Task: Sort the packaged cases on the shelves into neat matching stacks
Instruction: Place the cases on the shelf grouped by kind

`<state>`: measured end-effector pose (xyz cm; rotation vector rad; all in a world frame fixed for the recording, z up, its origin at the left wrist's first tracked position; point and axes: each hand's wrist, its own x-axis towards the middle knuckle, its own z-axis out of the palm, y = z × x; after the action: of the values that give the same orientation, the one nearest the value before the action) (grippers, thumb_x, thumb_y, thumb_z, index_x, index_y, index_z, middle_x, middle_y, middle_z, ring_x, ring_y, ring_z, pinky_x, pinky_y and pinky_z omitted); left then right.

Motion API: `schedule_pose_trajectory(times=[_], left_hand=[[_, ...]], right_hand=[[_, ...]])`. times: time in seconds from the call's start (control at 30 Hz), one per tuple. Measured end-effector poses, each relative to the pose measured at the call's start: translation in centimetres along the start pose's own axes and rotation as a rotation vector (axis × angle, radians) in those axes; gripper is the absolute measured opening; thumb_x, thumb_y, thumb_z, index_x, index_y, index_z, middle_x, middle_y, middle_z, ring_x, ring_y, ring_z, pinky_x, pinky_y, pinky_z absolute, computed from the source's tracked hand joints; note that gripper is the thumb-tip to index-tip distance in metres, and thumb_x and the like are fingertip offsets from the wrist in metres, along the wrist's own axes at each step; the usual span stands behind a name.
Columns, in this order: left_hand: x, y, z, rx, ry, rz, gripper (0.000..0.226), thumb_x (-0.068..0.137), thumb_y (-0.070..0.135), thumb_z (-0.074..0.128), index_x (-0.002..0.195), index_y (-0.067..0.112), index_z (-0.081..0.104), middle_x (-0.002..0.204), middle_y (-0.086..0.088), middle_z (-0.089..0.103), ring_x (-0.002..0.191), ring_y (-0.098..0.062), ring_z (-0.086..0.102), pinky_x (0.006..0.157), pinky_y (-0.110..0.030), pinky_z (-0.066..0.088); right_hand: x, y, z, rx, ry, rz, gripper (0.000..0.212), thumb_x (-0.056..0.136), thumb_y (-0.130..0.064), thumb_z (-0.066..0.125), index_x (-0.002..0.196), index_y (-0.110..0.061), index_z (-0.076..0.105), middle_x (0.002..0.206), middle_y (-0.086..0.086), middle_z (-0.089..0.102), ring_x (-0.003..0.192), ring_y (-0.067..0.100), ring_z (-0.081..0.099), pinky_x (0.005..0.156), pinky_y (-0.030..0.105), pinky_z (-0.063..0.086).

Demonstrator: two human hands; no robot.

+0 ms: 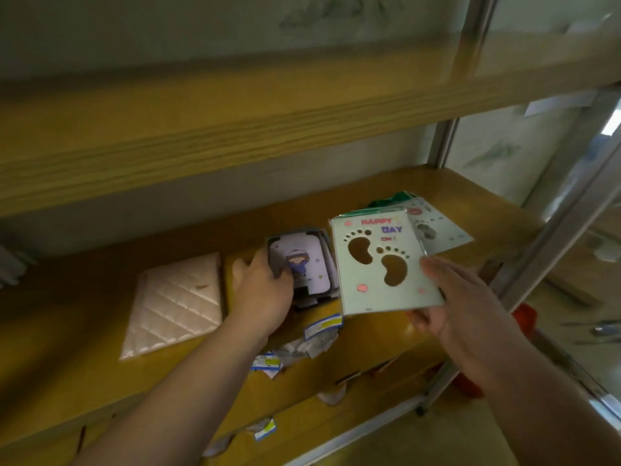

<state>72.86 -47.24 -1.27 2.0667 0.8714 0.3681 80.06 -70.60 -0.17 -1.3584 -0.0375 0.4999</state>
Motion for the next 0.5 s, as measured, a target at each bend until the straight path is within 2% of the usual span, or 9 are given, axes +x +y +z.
schedule_pose_trajectory(times=[0.07, 0.13, 0.2, 0.3, 0.37, 0.5], left_hand=[[-0.4, 0.4, 0.0, 0.114, 0.038, 0.049, 0.037, 0.100, 0.025, 0.053, 0.137, 0.026, 0.054, 0.144, -0.014, 0.041, 0.129, -0.030, 0.037, 0.089, -0.025, 0.028], [-0.9, 1.0, 0.0, 0.274, 0.094, 0.102, 0.040, 0.097, 0.033, 0.054, 0.137, 0.028, 0.055, 0.145, -0.013, 0.044, 0.132, -0.033, 0.036, 0.102, -0.035, 0.030], [-1.7, 1.9, 0.3, 0.372, 0.156, 0.174, 0.044, 0.094, 0.041, 0.052, 0.135, 0.028, 0.057, 0.144, -0.010, 0.045, 0.132, -0.036, 0.037, 0.107, -0.045, 0.031], [-3.1, 3.4, 1.7, 0.409, 0.174, 0.282, 0.045, 0.091, 0.041, 0.056, 0.135, 0.031, 0.058, 0.142, -0.004, 0.046, 0.131, -0.030, 0.036, 0.106, -0.045, 0.030], [-3.8, 4.2, 3.4, 0.422, 0.161, 0.339, 0.045, 0.090, 0.037, 0.064, 0.134, 0.030, 0.060, 0.140, -0.001, 0.046, 0.130, -0.027, 0.036, 0.105, -0.045, 0.031], [-4.6, 5.1, 6.8, 0.439, 0.128, 0.370, 0.043, 0.091, 0.040, 0.064, 0.133, 0.030, 0.060, 0.144, 0.000, 0.045, 0.138, -0.025, 0.031, 0.109, -0.052, 0.030]], right_hand=[[1.2, -0.5, -0.8, -0.046, -0.042, 0.002, 0.014, 0.094, -0.031, 0.062, 0.104, -0.026, 0.071, 0.103, 0.010, 0.076, 0.106, 0.041, 0.066, 0.057, 0.036, 0.048], [2.3, -1.1, -1.9, -0.095, -0.052, -0.007, 0.012, 0.094, -0.035, 0.062, 0.100, -0.030, 0.072, 0.099, 0.008, 0.077, 0.095, 0.038, 0.070, 0.058, 0.037, 0.051], [3.6, -1.7, -3.5, -0.171, -0.073, -0.038, 0.017, 0.095, -0.041, 0.060, 0.107, -0.032, 0.069, 0.099, 0.006, 0.077, 0.083, 0.034, 0.071, 0.062, 0.039, 0.053], [5.5, -2.7, -6.1, -0.331, -0.020, -0.119, 0.015, 0.098, -0.044, 0.054, 0.108, -0.037, 0.063, 0.093, -0.005, 0.077, 0.081, 0.023, 0.075, 0.069, 0.044, 0.062], [7.3, -3.5, -8.0, -0.499, 0.031, -0.176, 0.016, 0.100, -0.045, 0.049, 0.105, -0.038, 0.062, 0.087, -0.012, 0.076, 0.073, 0.015, 0.075, 0.069, 0.045, 0.063], [11.7, -5.3, -10.6, -0.658, 0.076, -0.198, 0.022, 0.101, -0.041, 0.045, 0.102, -0.030, 0.065, 0.078, -0.006, 0.075, 0.065, 0.013, 0.072, 0.062, 0.041, 0.063]])
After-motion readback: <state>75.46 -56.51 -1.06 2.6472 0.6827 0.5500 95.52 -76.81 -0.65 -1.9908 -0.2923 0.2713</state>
